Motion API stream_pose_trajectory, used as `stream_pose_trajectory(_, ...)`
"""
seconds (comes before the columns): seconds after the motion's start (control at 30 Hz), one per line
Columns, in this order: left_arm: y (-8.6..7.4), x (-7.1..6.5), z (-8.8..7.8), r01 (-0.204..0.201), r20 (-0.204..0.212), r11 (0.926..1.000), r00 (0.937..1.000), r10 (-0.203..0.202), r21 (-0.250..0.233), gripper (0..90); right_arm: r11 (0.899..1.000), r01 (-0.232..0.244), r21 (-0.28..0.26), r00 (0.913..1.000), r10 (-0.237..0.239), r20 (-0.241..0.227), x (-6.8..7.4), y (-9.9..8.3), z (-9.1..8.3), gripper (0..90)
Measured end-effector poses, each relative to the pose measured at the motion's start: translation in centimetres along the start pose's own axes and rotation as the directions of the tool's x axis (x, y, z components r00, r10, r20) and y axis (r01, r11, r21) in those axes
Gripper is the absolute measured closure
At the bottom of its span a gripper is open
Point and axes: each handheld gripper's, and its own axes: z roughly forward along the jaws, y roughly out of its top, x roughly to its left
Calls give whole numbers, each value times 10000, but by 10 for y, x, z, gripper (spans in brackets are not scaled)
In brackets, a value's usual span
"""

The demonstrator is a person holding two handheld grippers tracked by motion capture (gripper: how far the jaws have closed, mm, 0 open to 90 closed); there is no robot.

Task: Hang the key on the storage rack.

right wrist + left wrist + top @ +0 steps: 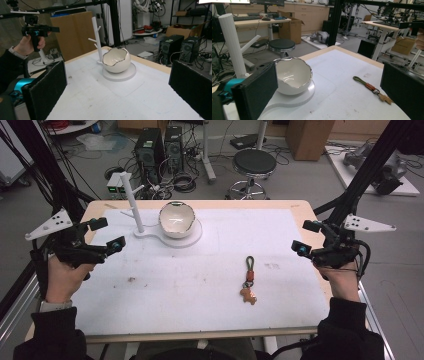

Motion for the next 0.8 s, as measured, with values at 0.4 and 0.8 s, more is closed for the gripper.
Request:
stream_pose_trajectory(0.4, 0, 1, -2, 107, -55, 9999, 9999, -107, -11, 17, 9976, 124, 674, 9996, -107, -262, 5, -5, 29, 10)
stream_pose_trajectory(0.8, -4, 0, -4, 193, -113, 9997, 9998, -191, 148, 17, 9857, 64, 1683, 9990, 10, -441, 7, -16, 80, 10)
